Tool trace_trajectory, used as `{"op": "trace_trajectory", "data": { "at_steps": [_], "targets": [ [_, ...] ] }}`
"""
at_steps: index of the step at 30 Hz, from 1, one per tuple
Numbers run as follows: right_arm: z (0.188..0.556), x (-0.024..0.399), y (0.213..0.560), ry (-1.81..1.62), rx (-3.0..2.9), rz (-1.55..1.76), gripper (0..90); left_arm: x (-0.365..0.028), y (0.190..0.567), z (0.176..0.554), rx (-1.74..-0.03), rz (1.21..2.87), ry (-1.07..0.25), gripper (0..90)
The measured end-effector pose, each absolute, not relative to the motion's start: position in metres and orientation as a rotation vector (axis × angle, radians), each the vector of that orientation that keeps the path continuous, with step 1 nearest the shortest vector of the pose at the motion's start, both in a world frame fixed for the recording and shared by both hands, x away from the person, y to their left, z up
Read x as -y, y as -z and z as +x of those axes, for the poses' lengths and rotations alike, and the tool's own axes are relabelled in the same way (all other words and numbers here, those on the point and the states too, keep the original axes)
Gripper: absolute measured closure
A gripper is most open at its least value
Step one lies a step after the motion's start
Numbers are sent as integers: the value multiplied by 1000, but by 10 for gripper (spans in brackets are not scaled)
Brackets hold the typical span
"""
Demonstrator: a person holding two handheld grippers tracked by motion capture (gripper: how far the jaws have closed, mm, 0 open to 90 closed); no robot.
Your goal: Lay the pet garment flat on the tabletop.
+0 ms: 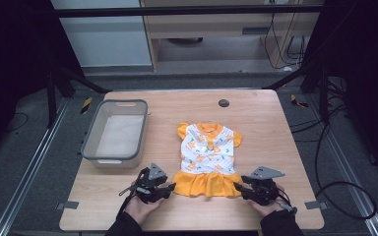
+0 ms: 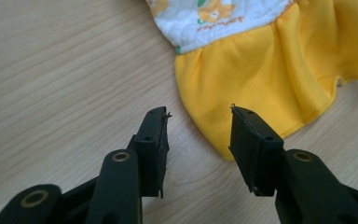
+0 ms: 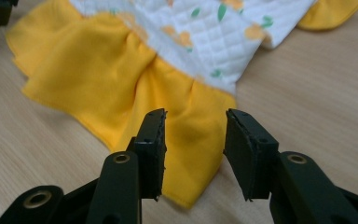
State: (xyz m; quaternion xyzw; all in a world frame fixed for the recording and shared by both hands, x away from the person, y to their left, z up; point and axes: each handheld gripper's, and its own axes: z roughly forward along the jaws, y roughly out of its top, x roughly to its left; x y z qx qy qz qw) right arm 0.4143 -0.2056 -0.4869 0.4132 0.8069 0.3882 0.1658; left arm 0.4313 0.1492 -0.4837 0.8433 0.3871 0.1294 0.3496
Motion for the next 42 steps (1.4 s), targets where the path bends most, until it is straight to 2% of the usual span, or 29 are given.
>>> {"op": "trace_trajectory", "data": {
  "at_steps": [3, 6, 7, 9, 11, 12, 13, 17, 23, 32, 34, 37, 42],
  "targets": [
    [414, 202, 494, -1055, -2336, 1182, 603, -144, 487, 430, -994, 2202, -318, 591],
    [415, 200, 496, -1038, -2349, 1177, 632, -140, 490, 430, -999, 2219, -305, 654],
    [415, 199, 496, -1025, -2360, 1178, 674, -138, 492, 430, -997, 2226, -308, 680],
    [415, 199, 497, -1022, -2362, 1175, 688, -137, 492, 430, -996, 2230, -312, 695],
    [414, 199, 496, -1010, -2367, 1187, 784, -136, 491, 428, -1000, 2238, -315, 804],
    [414, 199, 496, -1010, -2367, 1187, 784, -136, 491, 428, -1000, 2238, -315, 823],
    [414, 199, 495, -1008, -2376, 1206, 838, -134, 490, 427, -1010, 2242, -327, 848],
    [413, 198, 491, -1012, -2416, 1210, 865, -133, 486, 426, -1018, 2235, -309, 881],
    [401, 209, 480, -1095, -2416, 1188, 861, -151, 472, 414, -999, 2214, -233, 881],
    [383, 220, 488, -1070, -2482, 1210, 843, -163, 480, 394, -1004, 2253, -163, 875],
    [383, 219, 489, -1062, -2480, 1197, 816, -163, 481, 391, -993, 2263, -168, 860],
    [383, 222, 482, -1130, -2411, 1177, 752, -165, 472, 390, -981, 2217, -202, 772],
    [391, 228, 469, -1208, -2294, 1181, 738, -166, 458, 393, -974, 2145, -239, 708]
  ]
}}
